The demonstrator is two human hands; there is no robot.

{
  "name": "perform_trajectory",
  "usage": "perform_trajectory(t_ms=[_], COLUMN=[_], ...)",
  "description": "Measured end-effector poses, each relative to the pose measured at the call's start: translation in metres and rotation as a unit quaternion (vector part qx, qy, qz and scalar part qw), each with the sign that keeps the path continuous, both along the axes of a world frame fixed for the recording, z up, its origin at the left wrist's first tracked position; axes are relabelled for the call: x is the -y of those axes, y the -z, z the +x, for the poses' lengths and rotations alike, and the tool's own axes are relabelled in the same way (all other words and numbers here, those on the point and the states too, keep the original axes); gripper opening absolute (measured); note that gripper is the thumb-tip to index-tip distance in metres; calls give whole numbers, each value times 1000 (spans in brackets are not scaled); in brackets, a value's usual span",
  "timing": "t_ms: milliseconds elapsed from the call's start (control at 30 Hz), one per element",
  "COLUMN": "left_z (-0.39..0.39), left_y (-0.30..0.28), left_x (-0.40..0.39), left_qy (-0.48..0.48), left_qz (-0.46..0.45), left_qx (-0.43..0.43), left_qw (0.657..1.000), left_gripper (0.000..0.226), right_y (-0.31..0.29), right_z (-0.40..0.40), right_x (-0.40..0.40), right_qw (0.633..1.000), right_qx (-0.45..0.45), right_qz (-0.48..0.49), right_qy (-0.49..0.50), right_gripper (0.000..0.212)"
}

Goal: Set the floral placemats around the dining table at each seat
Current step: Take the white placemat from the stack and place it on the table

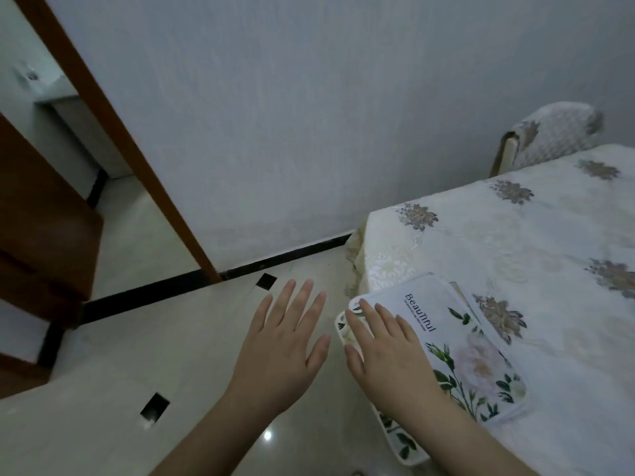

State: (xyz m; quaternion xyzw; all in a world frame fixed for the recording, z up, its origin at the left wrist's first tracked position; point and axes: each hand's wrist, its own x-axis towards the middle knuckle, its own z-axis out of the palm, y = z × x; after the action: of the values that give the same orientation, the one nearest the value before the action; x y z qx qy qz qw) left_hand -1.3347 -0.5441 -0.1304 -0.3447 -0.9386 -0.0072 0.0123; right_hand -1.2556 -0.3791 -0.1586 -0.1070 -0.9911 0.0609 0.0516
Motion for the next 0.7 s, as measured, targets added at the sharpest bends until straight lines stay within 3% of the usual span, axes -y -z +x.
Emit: perform_trajectory(t_ms=[367,700], left_z=[-65,-149], left_y=[17,45], left_x=[-93,-147], left_qy=[198,378], left_qz=[36,38], left_qx=[24,34], left_qw=[979,924], left_gripper=[60,61], right_y=[20,40], right_z=[-8,-51], right_x=[-50,-47], right_qw=[989,938], right_qx=[11,47], right_qz=[18,23], right_qy=[150,344], right_gripper=[58,58])
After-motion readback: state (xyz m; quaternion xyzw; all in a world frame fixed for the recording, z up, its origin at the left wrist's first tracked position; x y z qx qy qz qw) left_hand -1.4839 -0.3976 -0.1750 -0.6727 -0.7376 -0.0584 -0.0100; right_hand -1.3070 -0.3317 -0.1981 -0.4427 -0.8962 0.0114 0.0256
